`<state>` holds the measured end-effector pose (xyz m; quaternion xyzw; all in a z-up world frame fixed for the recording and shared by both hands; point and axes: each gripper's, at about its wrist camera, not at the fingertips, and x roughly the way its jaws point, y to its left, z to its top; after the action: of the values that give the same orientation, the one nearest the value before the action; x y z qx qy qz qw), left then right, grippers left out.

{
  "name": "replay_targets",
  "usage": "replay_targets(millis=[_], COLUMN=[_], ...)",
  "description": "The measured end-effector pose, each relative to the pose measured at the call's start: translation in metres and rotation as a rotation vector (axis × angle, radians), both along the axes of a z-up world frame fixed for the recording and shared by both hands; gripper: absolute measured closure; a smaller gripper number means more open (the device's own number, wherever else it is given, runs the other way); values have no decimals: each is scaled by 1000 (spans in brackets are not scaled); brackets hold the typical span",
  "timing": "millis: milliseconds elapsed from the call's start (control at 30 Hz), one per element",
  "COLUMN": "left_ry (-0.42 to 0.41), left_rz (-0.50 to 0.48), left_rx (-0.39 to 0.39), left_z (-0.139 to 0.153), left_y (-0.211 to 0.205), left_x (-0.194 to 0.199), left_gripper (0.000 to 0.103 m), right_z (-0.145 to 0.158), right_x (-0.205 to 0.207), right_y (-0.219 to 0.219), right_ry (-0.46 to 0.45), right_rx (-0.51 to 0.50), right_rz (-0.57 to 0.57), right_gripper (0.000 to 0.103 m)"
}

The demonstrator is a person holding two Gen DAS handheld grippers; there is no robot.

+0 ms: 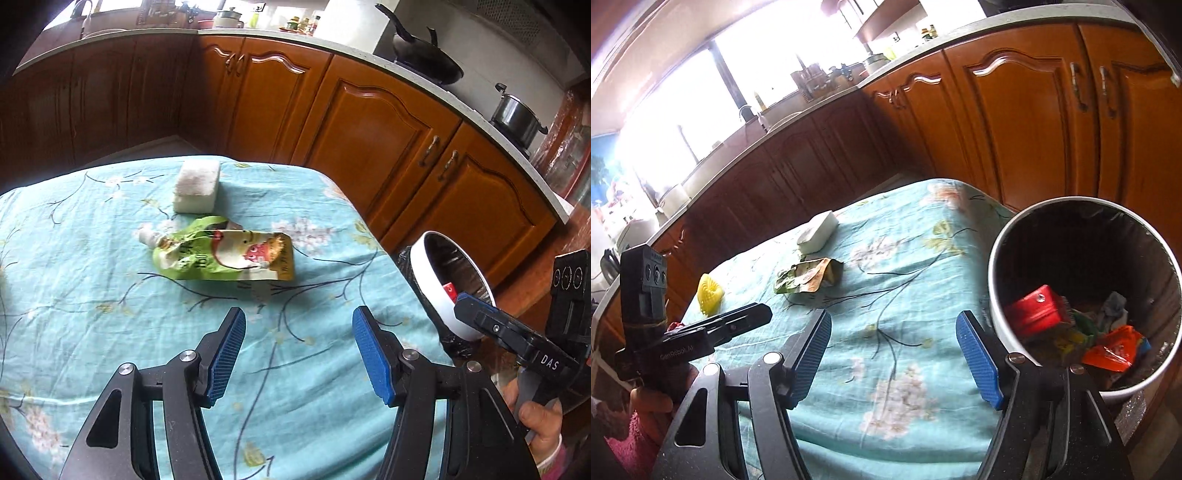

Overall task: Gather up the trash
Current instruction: 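Move both open tools from the bin back over the table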

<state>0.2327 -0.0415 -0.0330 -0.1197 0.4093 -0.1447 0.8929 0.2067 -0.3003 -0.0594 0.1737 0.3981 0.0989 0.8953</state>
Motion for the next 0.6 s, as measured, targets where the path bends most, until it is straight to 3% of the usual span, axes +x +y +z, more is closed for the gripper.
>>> replay_targets(millis=[300, 600], left_ry=[-1, 62], left_rz=[73, 100], left_rx=[21, 64], left_z=[8, 3], left_y=[46, 57], left_x=[21, 89], left_gripper=[43, 40], right_z=[-7, -19], right_x=[36, 82], right_y=[56, 89], right_ry=[10, 9], right_rx=[-58, -110], right_rz=[166, 293], right_gripper=[31, 31])
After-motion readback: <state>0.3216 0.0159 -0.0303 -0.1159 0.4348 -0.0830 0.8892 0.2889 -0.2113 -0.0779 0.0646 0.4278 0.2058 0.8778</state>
